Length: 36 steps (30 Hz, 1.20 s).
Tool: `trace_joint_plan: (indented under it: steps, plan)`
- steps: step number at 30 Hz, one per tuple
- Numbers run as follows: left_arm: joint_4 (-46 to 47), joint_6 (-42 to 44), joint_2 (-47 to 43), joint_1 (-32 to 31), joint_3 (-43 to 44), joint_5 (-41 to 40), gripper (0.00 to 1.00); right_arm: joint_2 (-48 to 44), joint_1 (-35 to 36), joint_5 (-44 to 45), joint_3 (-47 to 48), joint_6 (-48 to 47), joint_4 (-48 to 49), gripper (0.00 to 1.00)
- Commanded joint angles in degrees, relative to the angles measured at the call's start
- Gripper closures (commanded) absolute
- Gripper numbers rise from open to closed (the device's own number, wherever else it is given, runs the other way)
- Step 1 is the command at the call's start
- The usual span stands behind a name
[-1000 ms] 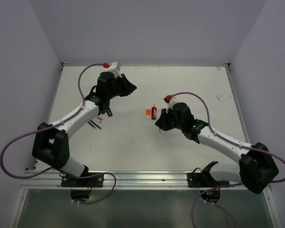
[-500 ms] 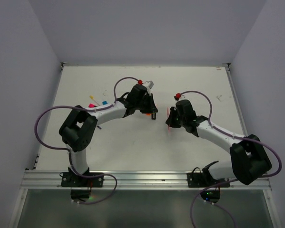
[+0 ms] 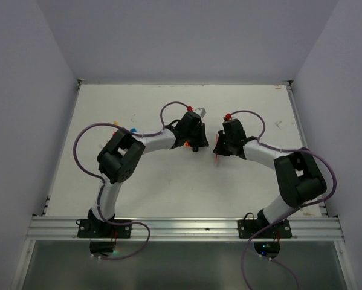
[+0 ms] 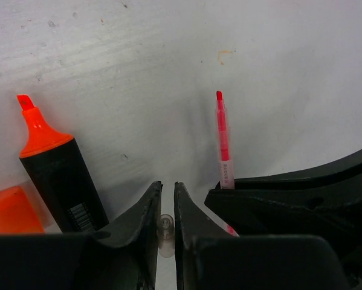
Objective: Open the pen caps
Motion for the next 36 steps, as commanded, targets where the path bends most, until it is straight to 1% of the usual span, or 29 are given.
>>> trace_joint_plan:
  steps: [1, 5, 8, 9, 12, 18, 25, 29, 33, 36]
  plan:
    - [0.04, -0.57, 0.47, 0.05, 2.75, -2.68, 0.84, 2.38, -0.44, -2.53, 3.99, -0.57, 1.54, 1.0]
    - [-0.4, -0.49, 0.83, -0.04, 3.01, -4.09, 0.76, 6.07, -0.52, -5.08, 6.28, -1.45, 1.36, 1.0]
    - [-0.75, -0.31, 0.74, -0.04, 3.01, -4.53, 0.64, 8.44, -0.44, -6.05, 7.68, -1.98, 1.27, 1.0]
    - [-0.93, -0.31, 0.56, 0.05, 3.01, -4.8, 0.58, 9.41, -0.44, -6.23, 7.86, -2.16, 1.19, 1.0]
    - [-0.67, -0.22, -0.49, 0.05, 2.49, -5.67, 0.48, 10.38, -0.44, -7.11, 8.65, -2.25, 1.27, 1.0]
    - [-2.33, -0.48, -3.91, 0.58, 1.61, -7.78, 0.46, 11.7, -0.44, -6.76, 9.09, -2.6, 0.92, 1.0]
    - [-2.6, -1.45, -15.25, 3.47, -4.62, -8.49, 0.46, 12.76, -0.61, -6.4, 9.8, -2.69, 0.57, 1.0]
    - [-3.38, -0.84, -22.1, 4.62, -7.44, -8.66, 0.46, 11.44, -0.88, -6.41, 10.67, -3.39, -0.39, 1.0]
    - [-5.32, 0.92, -29.82, 5.41, -10.16, -11.74, 0.45, 8.81, -3.15, -4.39, 13.13, -4.35, -4.43, 1.0]
    - [-5.94, 1.71, -35.18, 6.2, -14.03, -12.88, 0.45, 8.89, -5.09, -1.75, 16.37, -5.67, -9.78, 1.0]
